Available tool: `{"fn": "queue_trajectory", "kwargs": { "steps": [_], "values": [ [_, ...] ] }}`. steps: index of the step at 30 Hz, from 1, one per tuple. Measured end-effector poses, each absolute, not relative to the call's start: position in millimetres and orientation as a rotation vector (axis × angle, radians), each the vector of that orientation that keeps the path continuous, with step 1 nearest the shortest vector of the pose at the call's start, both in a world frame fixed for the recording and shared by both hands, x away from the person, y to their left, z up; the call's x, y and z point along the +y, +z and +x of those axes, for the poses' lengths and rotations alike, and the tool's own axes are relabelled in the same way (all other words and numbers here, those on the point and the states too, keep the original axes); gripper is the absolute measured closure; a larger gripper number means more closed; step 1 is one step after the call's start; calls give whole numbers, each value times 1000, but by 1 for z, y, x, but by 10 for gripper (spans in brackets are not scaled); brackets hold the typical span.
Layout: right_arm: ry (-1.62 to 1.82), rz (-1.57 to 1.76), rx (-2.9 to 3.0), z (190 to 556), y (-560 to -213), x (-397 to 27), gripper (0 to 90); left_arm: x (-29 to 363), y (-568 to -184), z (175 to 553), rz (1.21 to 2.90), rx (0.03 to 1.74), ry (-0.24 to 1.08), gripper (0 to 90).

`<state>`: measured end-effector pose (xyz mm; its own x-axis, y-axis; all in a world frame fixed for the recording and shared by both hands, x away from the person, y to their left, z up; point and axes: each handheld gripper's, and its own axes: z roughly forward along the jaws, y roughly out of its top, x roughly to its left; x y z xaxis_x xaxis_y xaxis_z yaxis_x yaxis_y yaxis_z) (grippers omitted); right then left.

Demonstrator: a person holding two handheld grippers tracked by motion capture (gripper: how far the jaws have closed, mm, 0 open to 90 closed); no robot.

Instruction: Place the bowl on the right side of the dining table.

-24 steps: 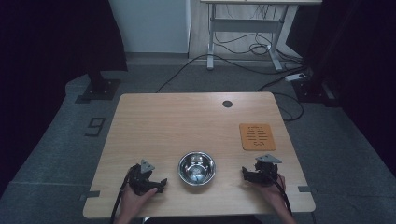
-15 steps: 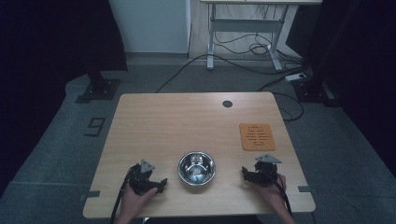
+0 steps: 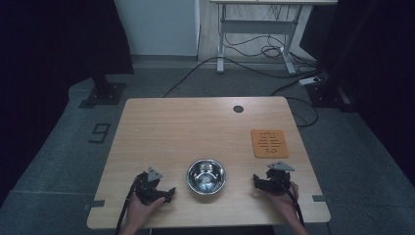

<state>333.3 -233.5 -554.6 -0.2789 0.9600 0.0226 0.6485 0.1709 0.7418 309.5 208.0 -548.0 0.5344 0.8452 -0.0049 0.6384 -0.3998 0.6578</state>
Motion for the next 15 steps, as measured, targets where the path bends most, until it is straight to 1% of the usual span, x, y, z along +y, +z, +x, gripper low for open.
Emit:
{"fn": "queue_trajectory", "kwargs": {
  "steps": [6,15],
  "values": [
    [968,1547,1982,332,-551,-239,149,208,-548,310,2166,1196,443,0],
    [1061,1538,1944,329,-533,-238,149,208,-548,310,2167,1195,443,0]
  ]
}}
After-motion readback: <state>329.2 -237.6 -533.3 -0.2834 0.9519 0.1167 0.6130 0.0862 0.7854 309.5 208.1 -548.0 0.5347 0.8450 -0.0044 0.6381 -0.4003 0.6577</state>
